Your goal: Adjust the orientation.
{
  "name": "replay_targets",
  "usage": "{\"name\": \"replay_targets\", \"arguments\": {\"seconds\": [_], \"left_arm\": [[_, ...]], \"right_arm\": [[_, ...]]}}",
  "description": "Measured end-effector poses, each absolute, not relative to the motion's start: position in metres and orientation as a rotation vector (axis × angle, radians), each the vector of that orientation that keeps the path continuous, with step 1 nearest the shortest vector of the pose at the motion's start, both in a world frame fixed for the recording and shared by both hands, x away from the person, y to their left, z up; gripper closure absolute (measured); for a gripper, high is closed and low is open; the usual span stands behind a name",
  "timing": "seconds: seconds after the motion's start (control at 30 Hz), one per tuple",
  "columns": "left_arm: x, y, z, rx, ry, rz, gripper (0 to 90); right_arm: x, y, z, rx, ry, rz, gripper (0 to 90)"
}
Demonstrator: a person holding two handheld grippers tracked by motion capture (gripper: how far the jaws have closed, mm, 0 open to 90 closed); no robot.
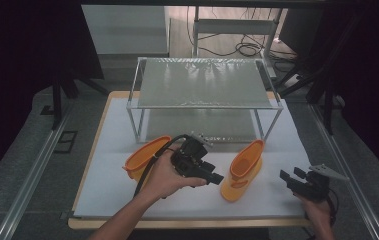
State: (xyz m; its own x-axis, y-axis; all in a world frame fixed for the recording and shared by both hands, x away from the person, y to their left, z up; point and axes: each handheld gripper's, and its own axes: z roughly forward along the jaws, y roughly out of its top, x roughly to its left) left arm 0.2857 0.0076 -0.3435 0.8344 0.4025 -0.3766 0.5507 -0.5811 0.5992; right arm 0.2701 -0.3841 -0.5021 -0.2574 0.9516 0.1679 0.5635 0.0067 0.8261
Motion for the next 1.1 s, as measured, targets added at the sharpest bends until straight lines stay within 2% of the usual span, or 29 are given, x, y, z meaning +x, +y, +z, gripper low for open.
{"name": "replay_targets", "arguments": {"seconds": [0.5, 1.1], "left_arm": [[0.313, -0.034, -0.313, 2.342, 0.657, -0.252, 53.1], [0.355, -0.072, -0.331, 2.446, 0.743, -0.311, 56.3]], "right_arm": [[0.271, -0.384, -0.504, 1.554, 1.853, 1.162, 36.2], [0.27, -0.389, -0.503, 1.569, 1.849, 1.16, 36.2]]}}
